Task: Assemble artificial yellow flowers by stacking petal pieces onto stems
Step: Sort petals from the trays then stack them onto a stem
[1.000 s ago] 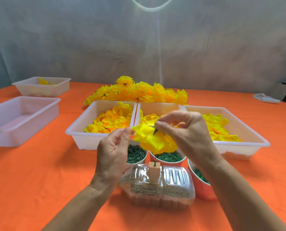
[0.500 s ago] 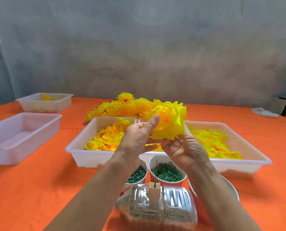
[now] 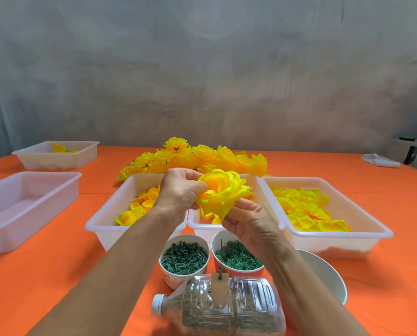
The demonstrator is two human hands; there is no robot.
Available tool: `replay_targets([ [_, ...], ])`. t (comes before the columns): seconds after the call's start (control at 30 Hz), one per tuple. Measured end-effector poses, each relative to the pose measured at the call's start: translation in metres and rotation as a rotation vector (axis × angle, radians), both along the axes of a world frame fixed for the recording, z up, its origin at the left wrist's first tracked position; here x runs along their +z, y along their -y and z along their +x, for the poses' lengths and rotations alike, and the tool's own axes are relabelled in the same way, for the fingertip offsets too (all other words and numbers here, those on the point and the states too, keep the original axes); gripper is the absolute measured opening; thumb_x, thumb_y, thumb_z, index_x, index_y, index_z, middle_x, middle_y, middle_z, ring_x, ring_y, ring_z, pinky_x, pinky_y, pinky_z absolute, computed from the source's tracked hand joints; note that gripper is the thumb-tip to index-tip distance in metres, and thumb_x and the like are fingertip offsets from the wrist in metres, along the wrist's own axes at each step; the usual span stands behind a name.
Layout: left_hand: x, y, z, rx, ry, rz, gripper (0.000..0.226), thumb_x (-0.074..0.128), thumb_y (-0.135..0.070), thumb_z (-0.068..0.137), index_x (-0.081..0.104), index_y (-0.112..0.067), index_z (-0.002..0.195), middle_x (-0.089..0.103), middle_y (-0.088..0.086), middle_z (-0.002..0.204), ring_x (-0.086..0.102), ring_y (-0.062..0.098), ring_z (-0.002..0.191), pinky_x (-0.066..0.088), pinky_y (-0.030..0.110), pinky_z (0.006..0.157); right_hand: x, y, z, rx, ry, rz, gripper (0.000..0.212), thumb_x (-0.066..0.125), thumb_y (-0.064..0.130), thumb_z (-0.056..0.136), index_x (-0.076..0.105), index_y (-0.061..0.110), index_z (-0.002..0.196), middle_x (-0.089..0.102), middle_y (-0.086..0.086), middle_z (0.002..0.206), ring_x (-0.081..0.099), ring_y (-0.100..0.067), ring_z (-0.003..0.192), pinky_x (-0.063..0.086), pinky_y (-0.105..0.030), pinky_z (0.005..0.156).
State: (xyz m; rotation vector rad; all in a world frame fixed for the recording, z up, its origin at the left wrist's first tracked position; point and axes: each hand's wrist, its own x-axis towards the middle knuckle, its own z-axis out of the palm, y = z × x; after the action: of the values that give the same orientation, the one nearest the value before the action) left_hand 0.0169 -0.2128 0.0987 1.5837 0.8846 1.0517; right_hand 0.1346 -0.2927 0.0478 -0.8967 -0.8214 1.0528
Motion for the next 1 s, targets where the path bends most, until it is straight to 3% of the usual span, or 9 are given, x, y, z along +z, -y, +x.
replay_targets([
  [0.07,0.002,-0.005,0.002,0.004,0.004,-0.016,0.021,0.072,-0.004,0.078,0.064,-0.009,0.097,0.065,0.011,0.094,0.058,0.018,0.068,0.043,0.024,0.048,-0.001,-0.001,0.0,-0.06,0.127,0.032,0.011,0.069,0.009,0.068,0.077,0.016,0.067,0.071,-0.001,0.065,0.063,-0.006,0.056,0.052,-0.017,0.056],
  [0.13,0.003,-0.008,0.003,0.0,0.061,-0.072,0.03,0.074,-0.016,0.08,0.06,-0.009,0.106,0.062,0.008,0.101,0.058,0.015,0.075,0.046,0.023,0.052,-0.001,-0.006,0.001,-0.131,0.175,0.062,0.019,0.068,0.003,0.076,0.077,0.016,0.065,0.069,-0.002,0.062,0.062,-0.007,0.054,0.052,-0.018,0.057],
  [0.2,0.002,-0.009,0.004,-0.004,0.082,-0.178,0.032,0.072,-0.033,0.081,0.059,-0.012,0.101,0.06,0.005,0.099,0.056,0.014,0.076,0.047,0.024,0.054,0.0,-0.012,0.003,-0.193,0.18,0.072,0.029,0.063,-0.004,0.081,0.075,0.015,0.063,0.069,-0.003,0.061,0.063,-0.009,0.055,0.053,-0.02,0.06],
  [0.3,-0.001,-0.012,0.004,-0.048,0.032,-0.346,0.037,0.07,-0.05,0.077,0.06,-0.018,0.094,0.061,0.005,0.094,0.06,0.02,0.074,0.049,0.027,0.057,0.001,-0.021,0.005,-0.241,0.184,0.087,0.024,0.064,-0.004,0.081,0.072,0.014,0.067,0.068,-0.002,0.059,0.062,-0.008,0.054,0.051,-0.019,0.058],
  [0.5,-0.008,-0.032,0.011,-0.059,0.1,-0.338,0.014,0.073,-0.015,0.079,0.059,-0.013,0.078,0.064,0.004,0.072,0.061,0.014,0.051,0.047,0.021,0.041,-0.002,-0.044,0.011,-0.282,0.317,0.098,0.025,0.067,-0.009,0.077,0.07,0.015,0.073,0.068,0.003,0.056,0.062,-0.005,0.05,0.047,-0.016,0.05],
  [0.63,-0.013,-0.049,0.017,0.005,0.116,-0.244,0.018,0.072,0.008,0.072,0.063,-0.007,0.08,0.065,0.008,0.075,0.062,0.018,0.061,0.05,0.02,0.041,-0.005,-0.062,0.016,-0.267,0.382,0.105,0.034,0.067,-0.012,0.074,0.074,0.019,0.063,0.069,0.004,0.059,0.055,-0.007,0.053,0.044,-0.018,0.048],
  [0.77,-0.019,-0.064,0.019,0.022,0.105,-0.172,0.026,0.076,0.004,0.069,0.067,-0.004,0.092,0.069,0.01,0.083,0.064,0.02,0.069,0.052,0.022,0.048,-0.008,-0.081,0.02,-0.281,0.434,0.083,0.028,0.073,-0.007,0.071,0.074,0.02,0.063,0.069,-0.002,0.061,0.047,-0.017,0.063,0.043,-0.024,0.052],
  [0.87,-0.023,-0.077,0.022,0.032,0.122,-0.222,0.014,0.073,-0.008,0.078,0.065,-0.01,0.089,0.067,0.012,0.087,0.062,0.021,0.071,0.052,0.03,0.058,-0.008,-0.094,0.023,-0.296,0.451,0.065,0.022,0.073,-0.007,0.073,0.073,0.015,0.069,0.068,-0.012,0.065,0.05,-0.019,0.064,0.043,-0.027,0.055],
  [1.0,-0.026,-0.094,0.028,0.086,0.221,-0.332,0.013,0.066,-0.023,0.087,0.06,-0.014,0.08,0.06,0.004,0.078,0.058,0.017,0.066,0.051,0.026,0.05,-0.007,-0.116,0.024,-0.324,0.437,0.006,0.023,0.073,-0.005,0.074,0.073,0.017,0.068,0.067,-0.001,0.058,0.055,-0.012,0.053,0.044,-0.022,0.051],
])
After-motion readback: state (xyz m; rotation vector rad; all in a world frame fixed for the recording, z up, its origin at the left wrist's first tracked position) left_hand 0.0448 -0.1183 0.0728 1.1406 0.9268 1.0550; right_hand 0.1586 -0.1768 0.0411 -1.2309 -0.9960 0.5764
